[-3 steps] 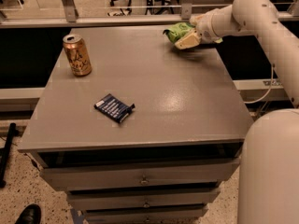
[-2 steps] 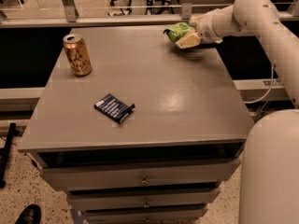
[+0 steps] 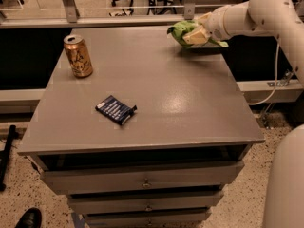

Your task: Pick green rice chip bag

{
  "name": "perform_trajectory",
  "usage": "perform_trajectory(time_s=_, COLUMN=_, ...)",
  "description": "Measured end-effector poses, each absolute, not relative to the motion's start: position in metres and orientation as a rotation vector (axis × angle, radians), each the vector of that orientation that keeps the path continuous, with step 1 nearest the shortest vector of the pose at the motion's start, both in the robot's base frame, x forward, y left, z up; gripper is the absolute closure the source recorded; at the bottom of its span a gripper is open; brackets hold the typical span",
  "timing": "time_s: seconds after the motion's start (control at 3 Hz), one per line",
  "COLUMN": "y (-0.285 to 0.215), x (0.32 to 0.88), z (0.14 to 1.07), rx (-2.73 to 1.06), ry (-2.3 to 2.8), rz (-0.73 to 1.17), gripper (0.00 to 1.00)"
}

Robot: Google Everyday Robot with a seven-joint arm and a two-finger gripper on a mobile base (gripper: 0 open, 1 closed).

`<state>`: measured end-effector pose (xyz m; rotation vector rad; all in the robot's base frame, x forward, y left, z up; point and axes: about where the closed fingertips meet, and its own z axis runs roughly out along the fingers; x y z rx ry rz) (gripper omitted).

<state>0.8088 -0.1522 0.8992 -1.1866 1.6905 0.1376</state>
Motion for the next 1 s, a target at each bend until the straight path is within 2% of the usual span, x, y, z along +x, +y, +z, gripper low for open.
perform_trajectory(time_s=0.33, y=-0.140, x=0.781, z=0.926, rx=-1.236, ry=1.598, rz=0.184, gripper=1.00)
perform_trajectory(time_s=1.0, y=-0.083, x=0.701, z=0.997, rx=-1.388, ry=1.379, rz=0.255, gripper=1.00)
